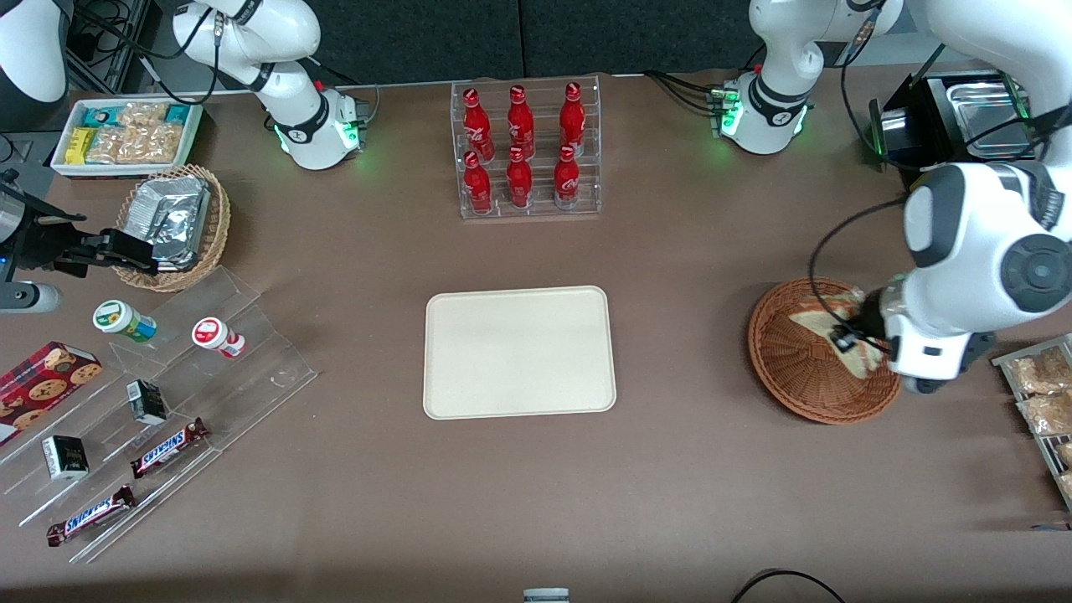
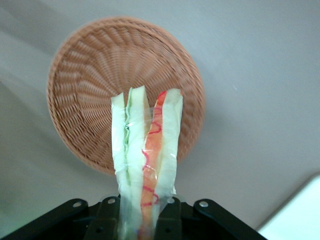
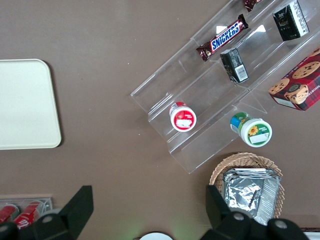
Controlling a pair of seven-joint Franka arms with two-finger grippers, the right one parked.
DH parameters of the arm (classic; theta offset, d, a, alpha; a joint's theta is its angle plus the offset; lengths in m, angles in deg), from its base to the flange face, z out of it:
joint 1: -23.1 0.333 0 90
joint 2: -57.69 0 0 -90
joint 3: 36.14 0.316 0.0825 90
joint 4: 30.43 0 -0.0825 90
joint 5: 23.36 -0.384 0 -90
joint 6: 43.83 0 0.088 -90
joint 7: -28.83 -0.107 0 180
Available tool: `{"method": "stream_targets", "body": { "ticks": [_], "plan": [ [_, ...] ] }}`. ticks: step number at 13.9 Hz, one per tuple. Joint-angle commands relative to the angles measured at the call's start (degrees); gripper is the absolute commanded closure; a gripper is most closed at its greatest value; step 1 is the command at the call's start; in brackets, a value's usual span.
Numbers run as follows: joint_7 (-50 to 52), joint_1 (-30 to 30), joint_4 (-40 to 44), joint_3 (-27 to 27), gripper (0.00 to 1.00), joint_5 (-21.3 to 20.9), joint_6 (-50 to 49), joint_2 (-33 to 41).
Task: Place sandwich from basket to tray
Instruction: 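Carry the held sandwich with the left gripper over the cream tray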
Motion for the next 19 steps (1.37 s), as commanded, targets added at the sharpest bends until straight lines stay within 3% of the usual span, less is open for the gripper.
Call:
{"method": "stream_targets", "body": {
  "ticks": [1, 4, 10, 14, 19],
  "plan": [
    [2.7, -7.0, 5.4, 0.2, 0.9, 0.1, -5.5, -0.8],
    [5.9, -14.0, 6.1, 0.2, 0.9, 3.1, -5.0, -1.2],
    [3.2, -25.8, 12.4, -0.7, 0.87, 3.5, -1.5, -8.0],
    [3.4, -30.0, 16.4, -1.2, 0.87, 3.5, 6.4, -14.9],
    [3.4, -30.8, 20.2, -4.8, 0.86, 3.4, 16.4, -23.0]
  ]
}}
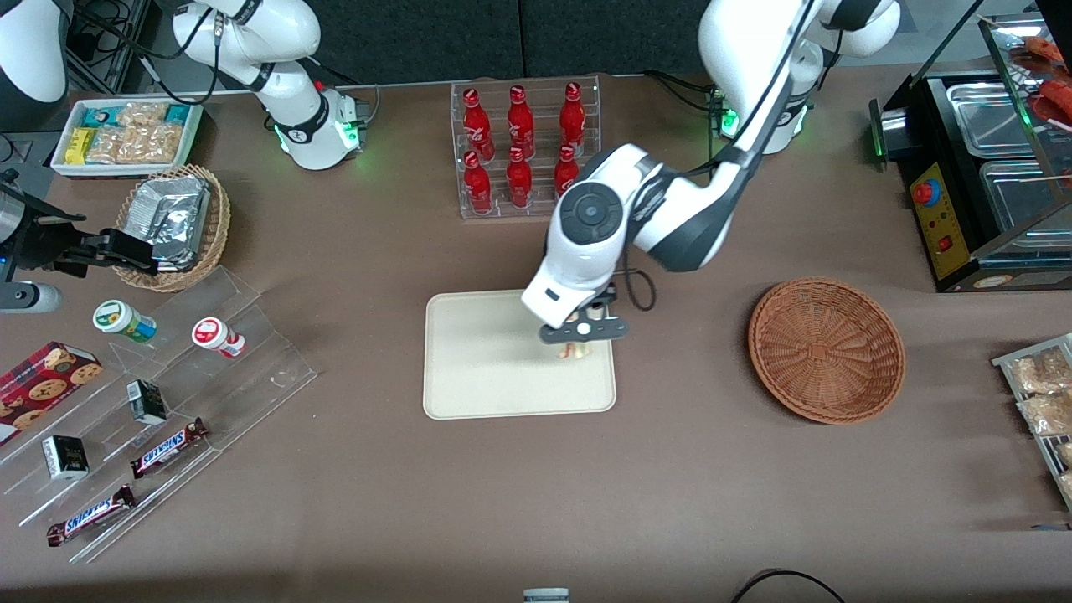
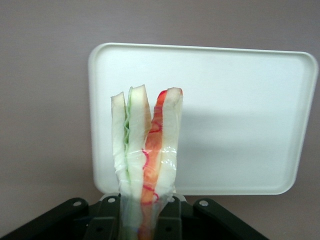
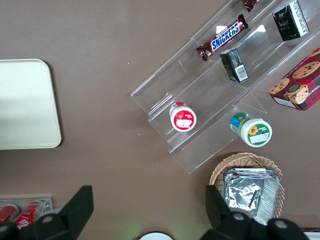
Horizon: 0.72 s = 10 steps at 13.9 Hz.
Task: Place sandwich from basket to tray
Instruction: 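Carry the held sandwich with the left gripper over the cream tray, then lower the sandwich onto the tray and open the left gripper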
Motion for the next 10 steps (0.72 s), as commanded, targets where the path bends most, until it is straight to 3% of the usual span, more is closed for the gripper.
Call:
{"method": "stream_targets", "body": {
  "ticks": [1, 10],
  "plan": [
    [-1.2, -1.1, 5.7, -0.2, 0.86, 0.3, 2.3, -5.7],
    [-5.3, -3.9, 9.1, 0.0, 0.86, -2.5, 8.2, -15.2]
  ]
}}
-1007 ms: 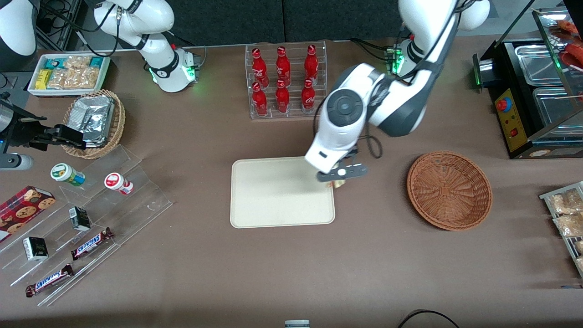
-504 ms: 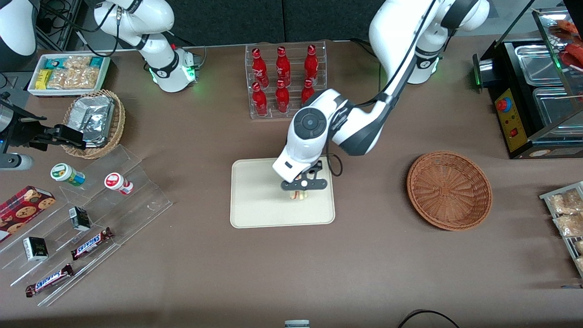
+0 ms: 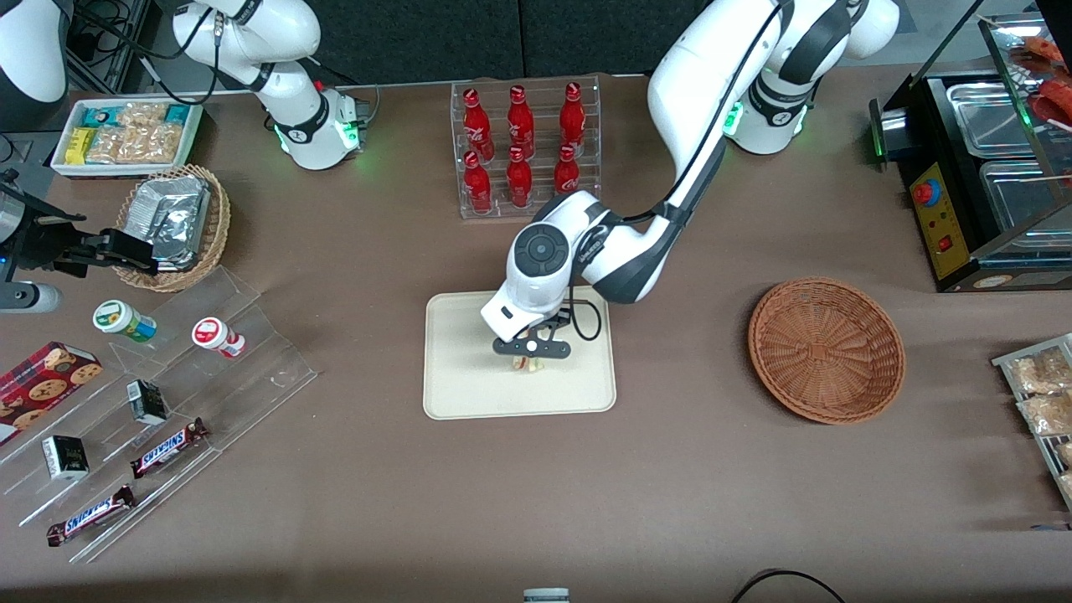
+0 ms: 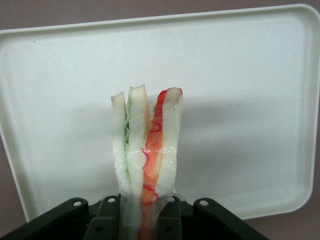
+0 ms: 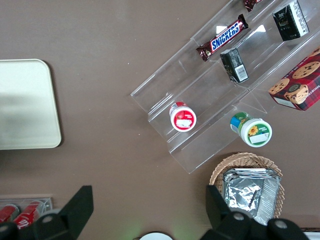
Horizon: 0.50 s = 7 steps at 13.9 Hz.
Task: Place sandwich from basket to tray
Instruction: 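Lower the sandwich onto the tray and open the left gripper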
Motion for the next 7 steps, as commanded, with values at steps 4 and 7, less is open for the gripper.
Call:
{"method": "stream_targets", "body": {
  "ticks": [4, 7],
  "plan": [
    [0.5, -0.6, 8.6, 0.9, 0.86, -1.4, 2.5, -7.6],
    [2.9, -0.6, 9.3, 1.0, 0.86, -1.5, 2.9, -8.9]
  ]
}}
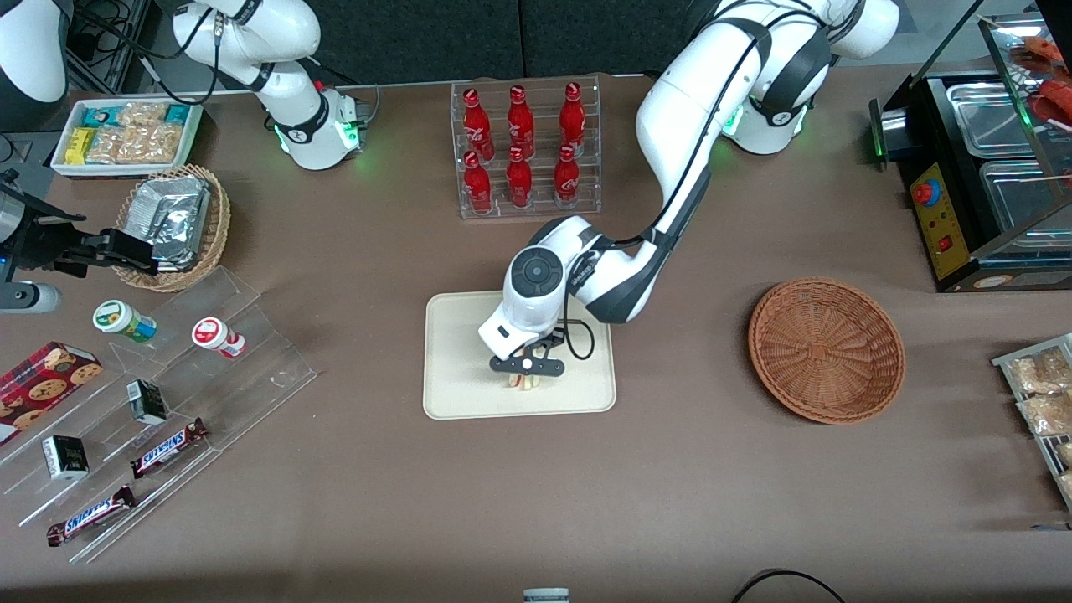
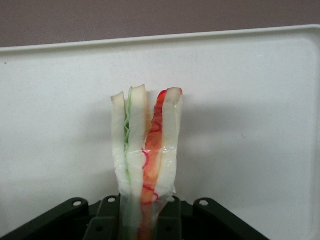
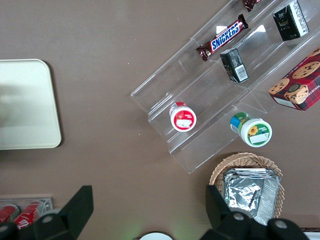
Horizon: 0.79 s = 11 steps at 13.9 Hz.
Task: Place sandwich from basket to tray
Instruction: 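Lower the sandwich onto the tray and open the left gripper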
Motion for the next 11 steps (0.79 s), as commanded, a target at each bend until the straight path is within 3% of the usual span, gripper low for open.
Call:
{"method": "stream_targets", "body": {
  "ticks": [1, 2, 3, 4, 5, 11],
  "plan": [
    [2.1, -0.5, 2.9, 0.4, 0.84, -0.9, 0.1, -2.1],
    [2.1, -0.6, 2.9, 0.4, 0.82, -0.9, 0.1, -2.1],
    [2.1, -0.6, 2.9, 0.4, 0.65, -0.9, 0.1, -2.1],
    [2.1, -0.6, 2.9, 0.4, 0.27, -0.9, 0.1, -2.1],
    [2.1, -0.5, 3.0, 0.4, 0.05, -0.9, 0.0, -1.9],
    [1.9, 3.3, 2.4, 0.6, 0.01, -0.1, -11.7, 6.1]
  ]
}}
